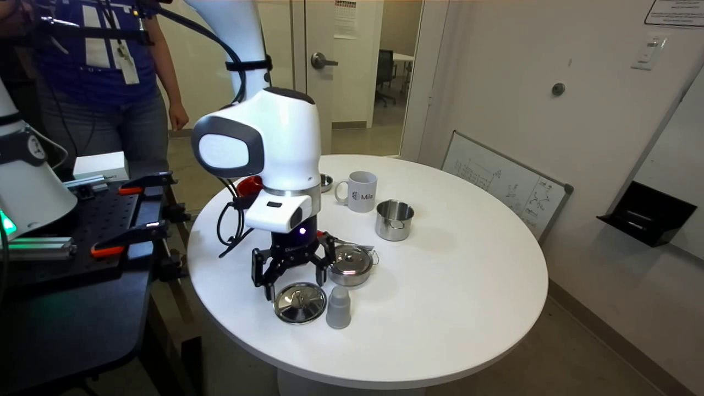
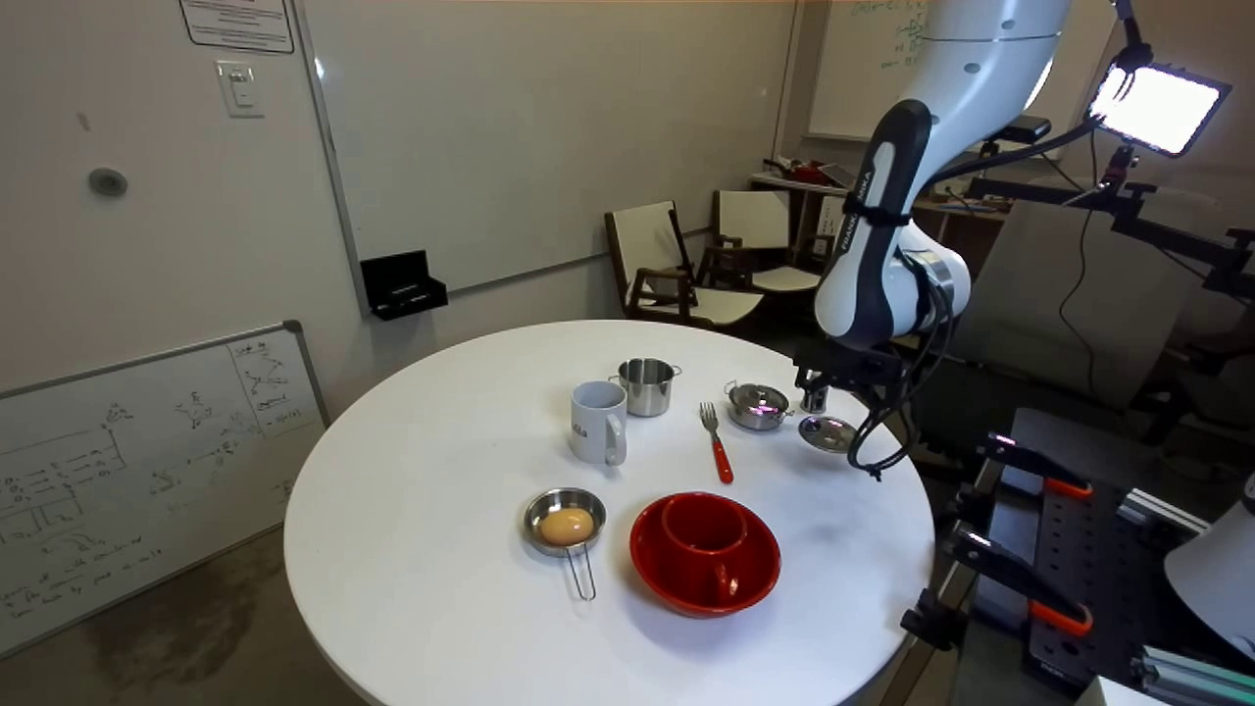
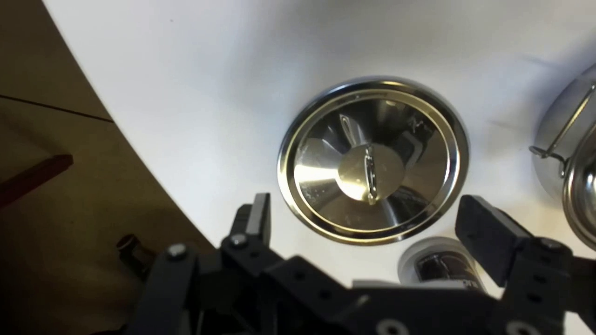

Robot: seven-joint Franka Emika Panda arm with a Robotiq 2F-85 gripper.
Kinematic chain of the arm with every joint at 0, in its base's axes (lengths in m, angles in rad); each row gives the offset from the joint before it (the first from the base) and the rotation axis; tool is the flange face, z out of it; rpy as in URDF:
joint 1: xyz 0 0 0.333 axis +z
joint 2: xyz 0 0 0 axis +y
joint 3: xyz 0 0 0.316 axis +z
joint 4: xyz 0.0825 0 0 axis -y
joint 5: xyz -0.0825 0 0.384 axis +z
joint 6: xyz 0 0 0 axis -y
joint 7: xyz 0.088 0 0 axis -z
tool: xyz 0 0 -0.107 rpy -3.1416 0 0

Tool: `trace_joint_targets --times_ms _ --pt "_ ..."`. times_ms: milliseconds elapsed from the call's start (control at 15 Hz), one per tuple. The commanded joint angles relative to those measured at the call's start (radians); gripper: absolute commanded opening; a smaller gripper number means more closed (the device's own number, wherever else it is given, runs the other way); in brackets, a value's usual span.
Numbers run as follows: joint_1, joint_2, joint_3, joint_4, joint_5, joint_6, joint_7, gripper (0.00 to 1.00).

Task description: Take the lid from the table and put it on the pot next to the cup

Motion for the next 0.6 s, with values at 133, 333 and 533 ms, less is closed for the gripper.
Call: trace_joint_targets --times_ms 133,333,533 --pt "-0.041 0.051 0.046 0.047 0.084 0.015 -0.08 1.0" --pt "-0.047 0.067 0.046 0.059 0.105 0.014 -0.094 1.0" --pt "-0.047 0.086 0.042 0.074 0.123 0.008 -0.098 0.87"
